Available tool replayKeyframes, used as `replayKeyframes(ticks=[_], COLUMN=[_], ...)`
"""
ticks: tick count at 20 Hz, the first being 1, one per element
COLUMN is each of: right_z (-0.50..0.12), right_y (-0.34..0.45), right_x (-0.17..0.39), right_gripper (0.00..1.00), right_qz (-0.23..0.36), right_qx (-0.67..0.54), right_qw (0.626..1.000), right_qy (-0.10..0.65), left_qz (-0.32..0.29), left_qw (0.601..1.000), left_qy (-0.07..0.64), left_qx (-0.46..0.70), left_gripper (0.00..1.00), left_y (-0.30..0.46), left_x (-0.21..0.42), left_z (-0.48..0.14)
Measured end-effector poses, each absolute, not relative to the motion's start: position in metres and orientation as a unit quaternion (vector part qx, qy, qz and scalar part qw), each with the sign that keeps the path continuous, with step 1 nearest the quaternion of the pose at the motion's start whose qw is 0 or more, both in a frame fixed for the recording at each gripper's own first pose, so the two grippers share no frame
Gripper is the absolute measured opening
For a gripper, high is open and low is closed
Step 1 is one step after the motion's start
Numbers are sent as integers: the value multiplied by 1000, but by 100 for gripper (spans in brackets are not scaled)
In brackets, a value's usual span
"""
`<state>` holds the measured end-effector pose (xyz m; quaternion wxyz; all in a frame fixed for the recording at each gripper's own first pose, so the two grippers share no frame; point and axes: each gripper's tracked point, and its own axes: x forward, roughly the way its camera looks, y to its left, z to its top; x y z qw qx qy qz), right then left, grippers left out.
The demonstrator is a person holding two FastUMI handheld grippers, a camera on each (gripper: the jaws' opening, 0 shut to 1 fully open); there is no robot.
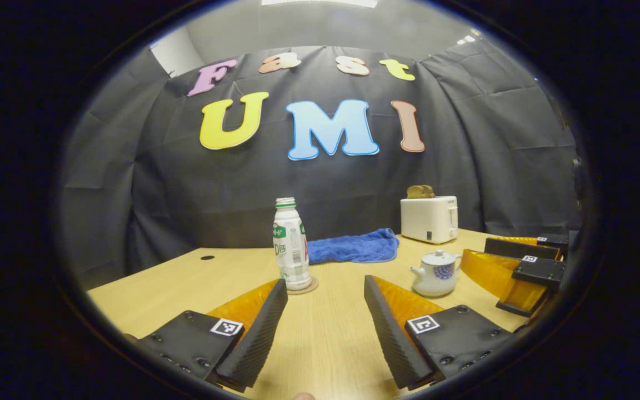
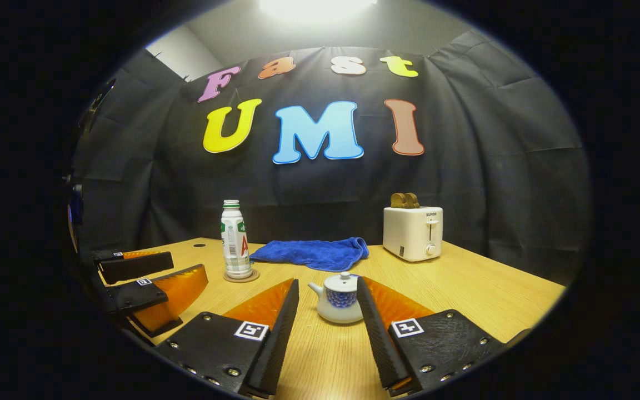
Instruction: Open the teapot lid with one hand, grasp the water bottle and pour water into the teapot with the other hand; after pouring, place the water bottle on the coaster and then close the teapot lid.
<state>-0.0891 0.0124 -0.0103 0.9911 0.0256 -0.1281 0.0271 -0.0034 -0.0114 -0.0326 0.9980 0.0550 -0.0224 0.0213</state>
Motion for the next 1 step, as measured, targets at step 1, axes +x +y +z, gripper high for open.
replayKeyframes(ticks=[1], right_z=[-10], right_y=[13], right_x=[-90], right_gripper=[65], right_qz=[25], right_qx=[23], right_qw=[991], right_qy=[-129], left_qz=[18], left_qw=[998], left_qy=[-23], left_qx=[54], left_gripper=[98], left_y=[-14], left_x=[-3], left_z=[-32])
